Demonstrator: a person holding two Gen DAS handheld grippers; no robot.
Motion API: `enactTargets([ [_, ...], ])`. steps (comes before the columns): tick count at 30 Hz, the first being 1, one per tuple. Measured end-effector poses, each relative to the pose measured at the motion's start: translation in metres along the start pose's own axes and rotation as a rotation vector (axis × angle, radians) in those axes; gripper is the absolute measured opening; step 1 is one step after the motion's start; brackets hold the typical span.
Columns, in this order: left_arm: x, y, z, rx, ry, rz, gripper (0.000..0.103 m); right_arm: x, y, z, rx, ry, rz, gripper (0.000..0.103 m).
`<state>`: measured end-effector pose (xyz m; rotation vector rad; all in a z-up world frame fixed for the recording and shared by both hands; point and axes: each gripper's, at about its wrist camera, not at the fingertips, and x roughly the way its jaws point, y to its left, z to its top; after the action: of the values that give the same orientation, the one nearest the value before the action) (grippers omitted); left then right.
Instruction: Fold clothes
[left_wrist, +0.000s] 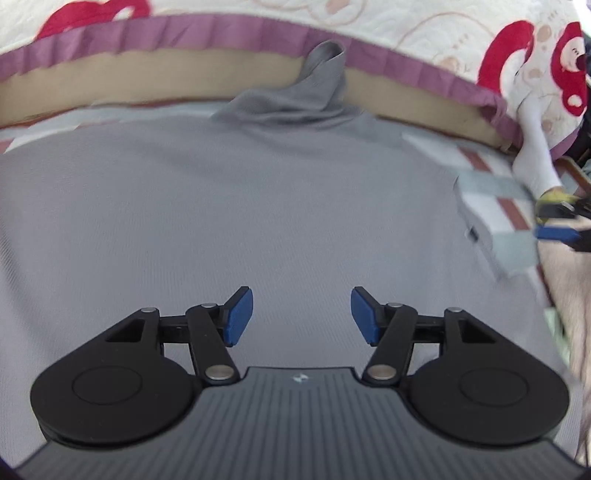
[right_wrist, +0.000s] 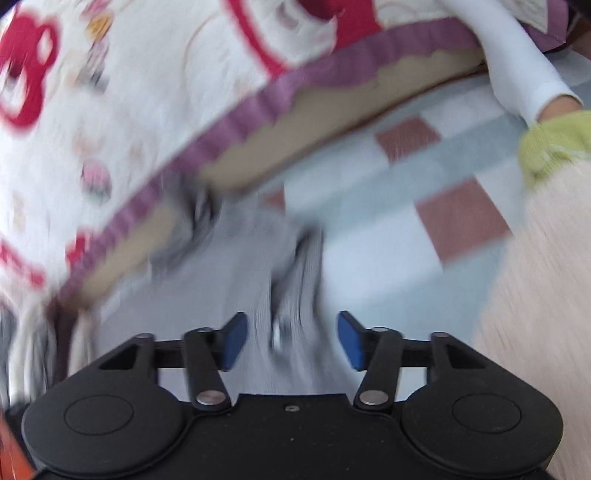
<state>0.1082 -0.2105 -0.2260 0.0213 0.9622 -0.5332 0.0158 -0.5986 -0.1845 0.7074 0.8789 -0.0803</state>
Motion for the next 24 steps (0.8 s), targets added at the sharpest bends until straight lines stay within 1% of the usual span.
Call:
enactTargets([
  [4,-0.016,0.024,-0.018,-0.057,0.0,0.078,0.059,-0.01,-0.003,-0.026,0.008,0.077,-0.09,0.064],
  [7,-0.024,0.05,-0.025,-0.132,-0.004,0.12,0.059,0.003,0.005,-0.031,-0.042,0.063,-0.154,0.064],
  [9,-0.031,0.07,-0.027,-0.193,0.001,0.16,0.059,0.013,0.01,-0.034,-0.075,0.053,-0.196,0.065],
  [11,-0.046,0.094,-0.03,-0.272,-0.018,0.196,0.059,0.024,0.015,-0.037,-0.11,0.051,-0.242,0.065],
  [13,-0.067,0.122,-0.034,-0.354,-0.046,0.252,0.059,0.041,0.015,-0.041,-0.145,0.099,-0.312,0.063],
  [14,-0.081,0.137,-0.036,-0.39,-0.057,0.291,0.059,0.041,0.015,-0.045,-0.169,0.092,-0.31,0.058],
  [15,-0.094,0.151,-0.038,-0.423,-0.068,0.327,0.059,0.037,0.02,-0.048,-0.223,0.072,-0.277,0.012],
  [16,-0.107,0.166,-0.041,-0.45,-0.078,0.358,0.059,0.033,0.024,-0.051,-0.276,0.052,-0.245,0.007],
  [17,-0.121,0.18,-0.044,-0.47,-0.083,0.388,0.06,0.028,0.029,-0.054,-0.33,0.028,-0.228,0.007],
  [18,-0.133,0.193,-0.047,-0.476,-0.077,0.416,0.063,0.02,0.035,-0.057,-0.383,-0.011,-0.268,0.007],
  [19,-0.143,0.205,-0.05,-0.474,-0.062,0.44,0.064,0.013,0.039,-0.06,-0.429,-0.046,-0.307,0.006],
  [20,-0.149,0.215,-0.053,-0.458,-0.027,0.457,0.064,0.01,0.039,-0.062,-0.44,-0.058,-0.337,0.006],
  [22,-0.16,0.235,-0.059,-0.425,0.043,0.489,0.064,0.015,0.032,-0.065,-0.413,-0.04,-0.366,0.006],
  [24,-0.17,0.253,-0.064,-0.393,0.114,0.511,0.064,0.025,0.036,-0.068,-0.448,-0.012,-0.416,0.006],
])
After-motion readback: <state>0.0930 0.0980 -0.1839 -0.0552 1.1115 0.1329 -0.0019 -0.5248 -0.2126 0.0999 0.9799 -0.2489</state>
